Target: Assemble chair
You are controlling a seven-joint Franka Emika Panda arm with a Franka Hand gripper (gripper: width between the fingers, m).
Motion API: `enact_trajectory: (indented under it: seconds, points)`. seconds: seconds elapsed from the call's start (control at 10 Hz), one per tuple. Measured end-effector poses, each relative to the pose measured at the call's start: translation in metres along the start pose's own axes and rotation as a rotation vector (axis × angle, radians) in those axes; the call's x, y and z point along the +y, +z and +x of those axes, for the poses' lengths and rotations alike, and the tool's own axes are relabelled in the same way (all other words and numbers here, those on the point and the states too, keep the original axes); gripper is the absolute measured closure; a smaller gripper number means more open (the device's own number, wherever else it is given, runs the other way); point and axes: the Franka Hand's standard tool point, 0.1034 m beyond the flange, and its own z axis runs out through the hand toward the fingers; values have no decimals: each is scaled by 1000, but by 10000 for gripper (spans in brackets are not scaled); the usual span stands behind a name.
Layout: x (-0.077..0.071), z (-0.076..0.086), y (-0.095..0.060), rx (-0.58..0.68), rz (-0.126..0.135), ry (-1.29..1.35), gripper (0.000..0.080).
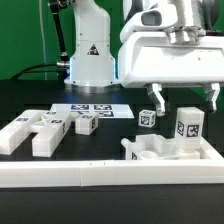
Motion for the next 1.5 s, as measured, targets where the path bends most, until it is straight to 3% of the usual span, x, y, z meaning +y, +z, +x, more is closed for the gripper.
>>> enact_trajectory:
  seconds: [0.2, 0.4, 0.5, 0.6, 1.0, 1.1, 1.2, 1.3, 1.5]
  points:
    - [-6, 5, 0, -161, 28, -2, 151]
    - [-7, -1, 0, -295, 45, -3, 151]
    - [-8, -4, -1, -422, 61, -5, 151]
    - [-4, 10, 3, -369, 54, -5, 151]
    - [-2, 9, 4, -369, 54, -1, 170]
    - [-2, 9, 4, -369, 53, 1, 346]
    - [-2, 9, 4, -370, 50, 21, 346]
    - [-2, 9, 4, -370, 50, 20, 510]
    - [-2, 9, 4, -372, 37, 97, 509]
